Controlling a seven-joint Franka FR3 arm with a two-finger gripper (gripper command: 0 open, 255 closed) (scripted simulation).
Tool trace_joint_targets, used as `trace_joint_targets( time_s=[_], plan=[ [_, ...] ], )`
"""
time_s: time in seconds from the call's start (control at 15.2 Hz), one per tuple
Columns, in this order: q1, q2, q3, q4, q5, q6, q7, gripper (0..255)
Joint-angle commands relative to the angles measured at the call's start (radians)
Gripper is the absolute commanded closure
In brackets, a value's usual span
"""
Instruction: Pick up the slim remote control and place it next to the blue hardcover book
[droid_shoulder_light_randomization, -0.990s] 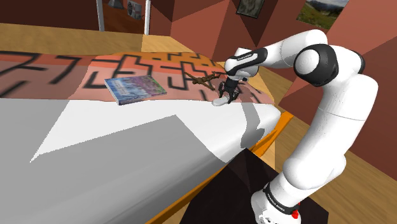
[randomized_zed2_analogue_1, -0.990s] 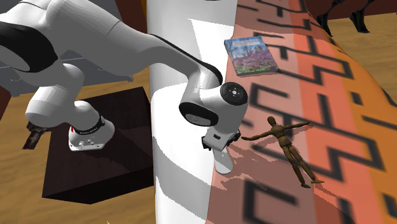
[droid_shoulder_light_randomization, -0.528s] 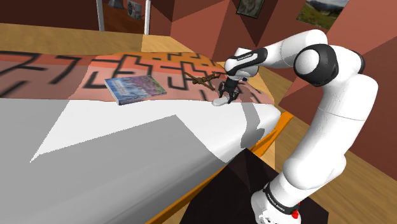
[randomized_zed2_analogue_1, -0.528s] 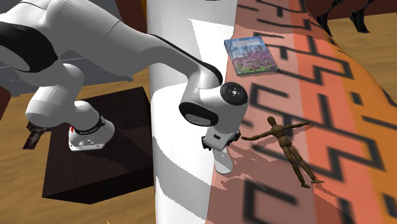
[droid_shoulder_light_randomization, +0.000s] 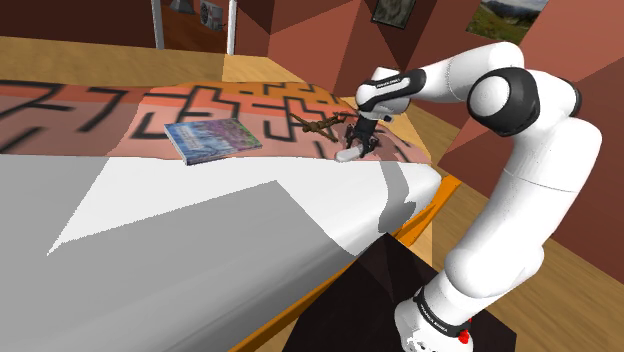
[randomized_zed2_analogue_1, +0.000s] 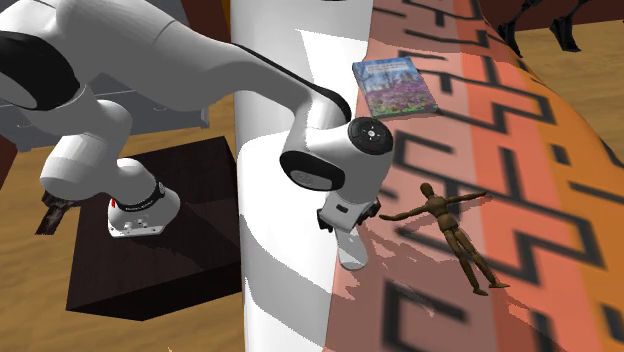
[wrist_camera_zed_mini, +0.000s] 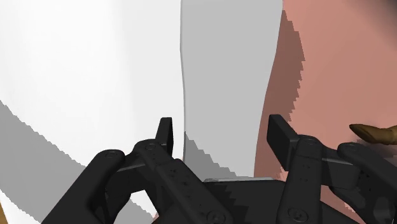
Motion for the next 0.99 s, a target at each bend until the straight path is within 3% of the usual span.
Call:
trace_joint_targets(
  time_s=[0.0,0.79,0.92],
  plan=[
    [-0.001,-0.011,-0.001,0.013,-0.002,-0.024,-0.001,255],
    [0.001,-0.068,-0.004,0.100,-0.012,-0.167,0.004,255],
    [0.029,-0.094,0.013,0.067,-0.019,-0.159,0.050,255]
  ],
)
